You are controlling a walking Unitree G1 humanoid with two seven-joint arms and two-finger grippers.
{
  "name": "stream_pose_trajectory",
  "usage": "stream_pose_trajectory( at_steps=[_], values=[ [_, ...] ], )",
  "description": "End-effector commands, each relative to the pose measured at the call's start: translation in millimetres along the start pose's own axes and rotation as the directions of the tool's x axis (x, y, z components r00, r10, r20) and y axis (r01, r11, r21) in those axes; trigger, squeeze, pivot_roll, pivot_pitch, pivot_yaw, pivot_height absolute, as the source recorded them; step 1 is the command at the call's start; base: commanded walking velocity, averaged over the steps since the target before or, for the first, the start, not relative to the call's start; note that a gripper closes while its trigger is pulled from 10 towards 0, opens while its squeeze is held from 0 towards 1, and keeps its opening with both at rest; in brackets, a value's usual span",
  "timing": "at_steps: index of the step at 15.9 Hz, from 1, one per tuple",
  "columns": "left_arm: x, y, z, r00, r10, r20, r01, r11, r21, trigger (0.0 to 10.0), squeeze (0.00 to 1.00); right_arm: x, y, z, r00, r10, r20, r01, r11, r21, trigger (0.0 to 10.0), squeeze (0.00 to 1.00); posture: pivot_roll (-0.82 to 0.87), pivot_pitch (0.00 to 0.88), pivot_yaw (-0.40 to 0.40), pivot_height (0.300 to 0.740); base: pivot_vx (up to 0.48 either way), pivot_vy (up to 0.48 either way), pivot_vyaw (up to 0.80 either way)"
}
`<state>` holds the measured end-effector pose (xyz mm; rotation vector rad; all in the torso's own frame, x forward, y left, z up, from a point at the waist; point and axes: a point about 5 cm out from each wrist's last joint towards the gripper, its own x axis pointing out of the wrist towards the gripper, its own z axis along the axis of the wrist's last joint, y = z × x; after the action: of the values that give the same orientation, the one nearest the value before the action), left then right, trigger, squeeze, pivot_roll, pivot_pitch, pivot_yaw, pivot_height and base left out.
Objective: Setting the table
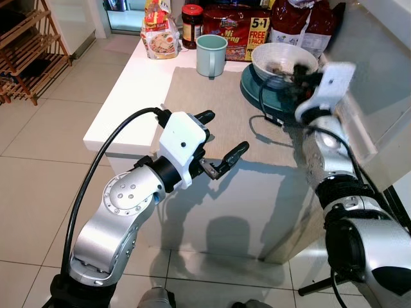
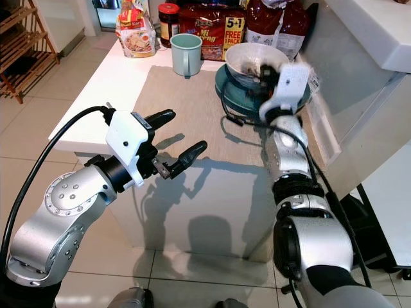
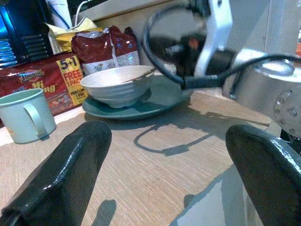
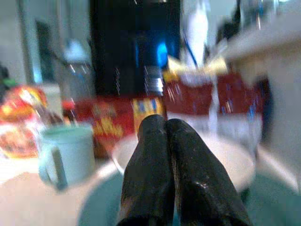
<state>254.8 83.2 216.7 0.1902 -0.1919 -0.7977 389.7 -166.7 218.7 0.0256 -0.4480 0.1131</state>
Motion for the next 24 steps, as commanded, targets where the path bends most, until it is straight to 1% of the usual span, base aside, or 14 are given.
stream_pose_trajectory(
  at_steps=[1, 3, 6, 7, 8, 10, 12, 14, 16, 17, 19, 20, 22, 24],
  values=[
    [2.3, -2.1, 0.0, 1.000, -0.017, 0.002, 0.017, 1.000, 0.000, 10.0, 0.00, -3.3, 2.4, 2.1, 1.000, 0.012, 0.029, -0.011, 1.000, -0.029, 0.0, 0.00, 0.16, 0.067, -0.029, 0.740, 0.000, 0.000, 0.00],
    [2.7, -2.2, -0.1, 1.000, -0.020, 0.003, 0.020, 1.000, -0.001, 10.0, 0.00, -4.3, 3.7, 2.9, 0.999, 0.010, 0.039, -0.009, 0.999, -0.031, 0.0, 0.00, 0.16, 0.066, -0.023, 0.740, 0.000, 0.000, 0.00],
    [2.9, -1.6, 0.0, 1.000, -0.021, 0.004, 0.021, 1.000, 0.002, 10.0, 0.00, -8.8, 5.0, -1.3, 1.000, -0.002, 0.014, 0.003, 1.000, -0.030, 0.0, 0.00, 0.16, 0.065, -0.025, 0.740, 0.000, 0.000, 0.00],
    [2.6, -1.4, 0.0, 1.000, -0.020, 0.003, 0.020, 1.000, 0.001, 10.0, 0.00, -10.8, 5.8, -2.3, 1.000, -0.009, 0.005, 0.010, 1.000, -0.030, 1.3, 0.00, 0.16, 0.066, -0.026, 0.740, 0.000, 0.000, 0.00],
    [1.8, -2.4, -0.8, 1.000, -0.023, 0.000, 0.023, 1.000, 0.000, 10.0, 0.00, -19.4, 7.0, -9.2, 1.000, -0.020, -0.008, 0.020, 0.998, -0.053, 10.0, 1.00, 0.16, 0.065, -0.026, 0.740, 0.000, 0.000, 0.00],
    [1.9, -3.3, -1.2, 1.000, -0.028, -0.002, 0.028, 1.000, 0.000, 10.0, 0.00, -26.7, 4.3, -17.2, 0.998, -0.052, -0.046, 0.048, 0.995, -0.087, 10.0, 1.00, 0.16, 0.063, -0.028, 0.740, 0.000, 0.000, 0.00],
    [2.2, 0.3, -2.9, 1.000, -0.005, -0.013, 0.006, 1.000, 0.018, 10.0, 0.00, -26.3, 0.8, -11.9, 0.997, -0.062, -0.051, 0.058, 0.995, -0.086, 10.0, 1.00, 0.15, 0.057, -0.024, 0.740, 0.000, 0.000, 0.00],
    [3.7, 2.8, -4.1, 1.000, 0.010, -0.015, -0.010, 1.000, 0.017, 10.0, 0.00, -19.3, -2.2, -2.1, 0.996, -0.051, -0.071, 0.044, 0.994, -0.099, 10.0, 1.00, 0.14, 0.054, -0.024, 0.740, 0.000, 0.000, 0.00],
    [5.8, 0.5, -4.5, 1.000, 0.010, -0.014, -0.010, 1.000, 0.014, 10.0, 0.00, 1.3, -10.0, 14.8, 0.990, -0.068, -0.127, 0.055, 0.992, -0.110, 10.0, 1.00, 0.14, 0.053, -0.025, 0.740, 0.000, 0.000, 0.00],
    [5.9, -0.4, -4.9, 1.000, 0.007, -0.015, -0.007, 1.000, 0.014, 10.0, 0.00, 6.5, -12.6, 17.7, 0.985, -0.090, -0.149, 0.075, 0.992, -0.106, 10.0, 1.00, 0.13, 0.053, -0.023, 0.740, 0.000, 0.000, 0.00],
    [5.6, -2.5, -6.2, 1.000, -0.009, -0.018, 0.009, 1.000, 0.011, 10.0, 0.00, 9.7, -22.1, 13.2, 0.963, -0.163, -0.213, 0.138, 0.982, -0.129, 10.0, 1.00, 0.13, 0.053, -0.022, 0.740, 0.000, 0.000, 0.00],
    [5.8, -2.6, -6.2, 1.000, -0.012, -0.017, 0.012, 1.000, 0.012, 10.0, 0.00, 10.0, -23.9, 10.8, 0.957, -0.172, -0.235, 0.146, 0.981, -0.124, 10.0, 1.00, 0.14, 0.048, -0.022, 0.740, 0.000, 0.000, 0.00],
    [5.5, -1.6, -5.2, 1.000, -0.013, -0.015, 0.014, 1.000, 0.016, 10.0, 0.00, 14.4, -21.3, 10.0, 0.948, -0.144, -0.282, 0.128, 0.989, -0.075, 10.0, 1.00, 0.14, 0.047, -0.022, 0.740, 0.000, 0.000, 0.00],
    [5.3, -1.2, -5.2, 1.000, -0.014, -0.014, 0.014, 1.000, 0.019, 10.0, 0.00, 16.7, -19.3, 8.3, 0.943, -0.129, -0.306, 0.112, 0.991, -0.074, 10.0, 1.00, 0.14, 0.040, -0.024, 0.740, 0.000, 0.000, 0.00]
  ],
)
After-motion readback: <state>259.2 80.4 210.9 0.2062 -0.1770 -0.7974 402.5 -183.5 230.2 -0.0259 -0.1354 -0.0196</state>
